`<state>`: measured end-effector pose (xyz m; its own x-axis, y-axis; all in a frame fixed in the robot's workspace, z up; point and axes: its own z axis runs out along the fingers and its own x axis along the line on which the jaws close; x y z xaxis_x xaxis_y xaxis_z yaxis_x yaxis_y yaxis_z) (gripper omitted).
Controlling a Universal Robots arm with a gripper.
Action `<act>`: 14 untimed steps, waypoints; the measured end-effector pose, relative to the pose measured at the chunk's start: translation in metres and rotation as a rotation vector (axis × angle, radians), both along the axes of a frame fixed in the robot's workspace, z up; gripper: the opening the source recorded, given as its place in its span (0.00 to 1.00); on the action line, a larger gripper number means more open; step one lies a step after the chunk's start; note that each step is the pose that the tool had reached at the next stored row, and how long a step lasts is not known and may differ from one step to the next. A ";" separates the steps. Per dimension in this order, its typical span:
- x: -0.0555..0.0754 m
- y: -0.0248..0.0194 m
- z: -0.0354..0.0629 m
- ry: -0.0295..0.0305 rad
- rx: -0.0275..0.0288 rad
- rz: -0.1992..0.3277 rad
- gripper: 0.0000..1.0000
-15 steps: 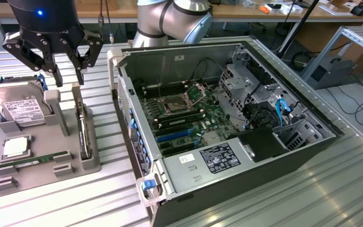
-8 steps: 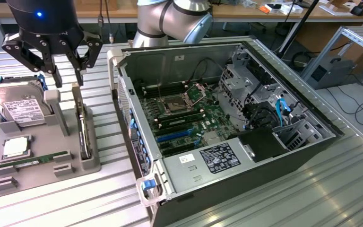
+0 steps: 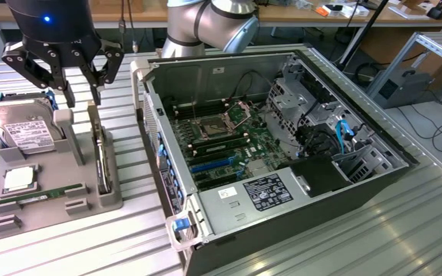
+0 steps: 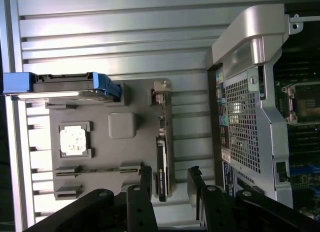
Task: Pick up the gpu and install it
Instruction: 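Pick up the gpu and move the gpu toward the slot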
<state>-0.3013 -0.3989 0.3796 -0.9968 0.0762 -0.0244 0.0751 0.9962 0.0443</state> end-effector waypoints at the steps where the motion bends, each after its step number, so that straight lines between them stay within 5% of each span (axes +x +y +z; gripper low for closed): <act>1: 0.000 0.0000 -0.0003 0.0000 0.0000 0.000 0.42; 14: -0.003 0.0000 -0.0027 0.0000 0.0000 0.000 0.42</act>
<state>-0.3044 -0.3990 0.3769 -0.9968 0.0762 -0.0244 0.0750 0.9962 0.0443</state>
